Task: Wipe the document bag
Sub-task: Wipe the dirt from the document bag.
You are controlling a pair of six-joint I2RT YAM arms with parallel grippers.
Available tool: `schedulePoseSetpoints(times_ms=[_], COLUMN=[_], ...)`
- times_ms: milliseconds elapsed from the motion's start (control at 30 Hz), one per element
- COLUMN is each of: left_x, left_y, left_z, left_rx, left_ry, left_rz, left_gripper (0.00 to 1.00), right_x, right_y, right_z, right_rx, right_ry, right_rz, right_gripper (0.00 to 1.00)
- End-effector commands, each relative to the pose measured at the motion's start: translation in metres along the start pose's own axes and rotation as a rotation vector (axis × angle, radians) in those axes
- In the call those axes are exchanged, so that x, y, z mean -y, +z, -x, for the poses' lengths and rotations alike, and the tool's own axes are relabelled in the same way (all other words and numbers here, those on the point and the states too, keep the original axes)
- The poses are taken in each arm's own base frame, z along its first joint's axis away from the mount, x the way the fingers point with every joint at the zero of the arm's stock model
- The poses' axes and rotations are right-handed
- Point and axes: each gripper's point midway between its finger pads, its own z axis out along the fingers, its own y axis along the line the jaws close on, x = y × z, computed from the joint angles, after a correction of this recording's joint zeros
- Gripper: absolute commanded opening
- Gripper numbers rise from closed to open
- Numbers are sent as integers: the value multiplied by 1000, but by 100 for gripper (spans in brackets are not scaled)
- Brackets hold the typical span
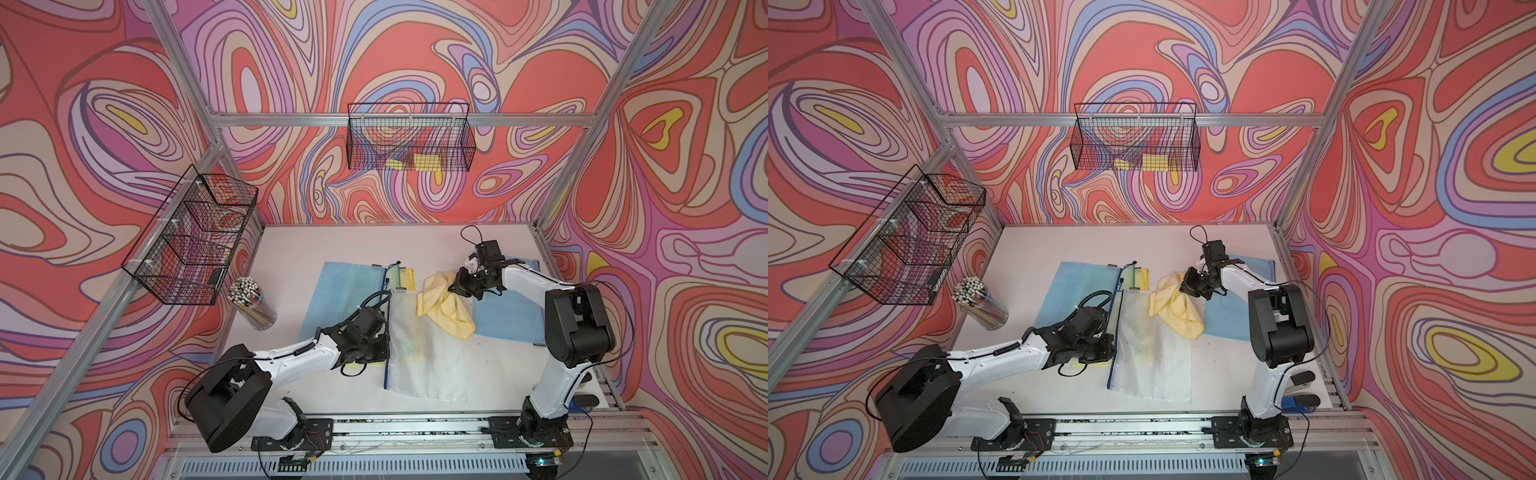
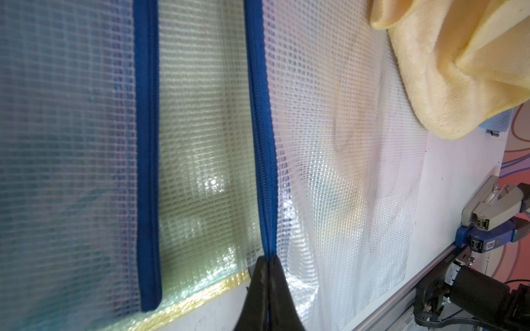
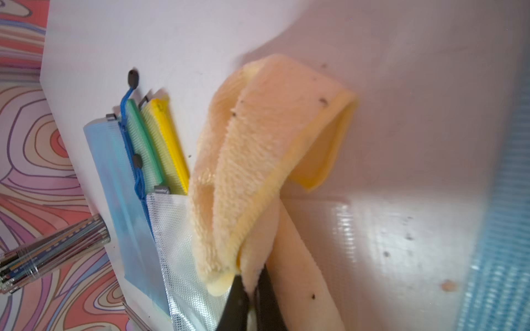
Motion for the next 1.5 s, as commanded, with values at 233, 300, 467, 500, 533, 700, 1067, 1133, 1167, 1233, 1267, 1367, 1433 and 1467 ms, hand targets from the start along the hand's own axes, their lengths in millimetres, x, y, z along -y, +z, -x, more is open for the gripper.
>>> schedulePoseSetpoints(times_ms=[233, 300, 467, 500, 533, 700, 1067, 1133, 1167, 1233, 1267, 1367, 1433, 1467], left_x=[10, 7, 3, 2, 1, -5, -14, -15, -16, -15, -14, -12, -9, -7], left_y=[-6, -7, -12, -14, -16, -25, -9, -4, -2, 0, 1, 3, 4, 4], left_z=[10, 9, 6, 6, 5, 4, 9, 12, 14, 18, 20, 25, 28, 29], left_rx=[30, 26, 40, 48, 54, 88, 90, 98, 103, 104, 110, 124, 129, 130], left_ry=[28, 37, 39, 35, 34, 16, 0, -1, -3, 0, 0, -3, -3, -1], left_rz=[-13, -1, -4, -5, -8, -10, 47, 59, 69, 82, 86, 85, 80, 80], left_gripper=[0, 0, 0, 0, 0, 0, 0, 0, 0, 0, 0, 0, 0, 0], right_x=[-126, -117, -61, -41, -24, 51, -11, -41, -55, -75, -82, -91, -78, -67], right_y=[84, 88, 85, 83, 79, 45, 32, 49, 59, 75, 82, 97, 101, 101], right_z=[-127, -131, -105, -95, -87, -45, -65, -94, -110, -140, -154, -178, -183, -180], right_rx=[-222, -224, -180, -165, -153, -84, -86, -131, -161, -208, -231, -280, -292, -283], right_ry=[-174, -156, -122, -97, -70, 38, -74, -119, -134, -152, -153, -150, -126, -120], right_rz=[168, 160, 21, -18, -45, -110, -61, -35, -10, 32, 46, 81, 57, 22], right_gripper=[0, 0, 0, 0, 0, 0, 0, 0, 0, 0, 0, 0, 0, 0])
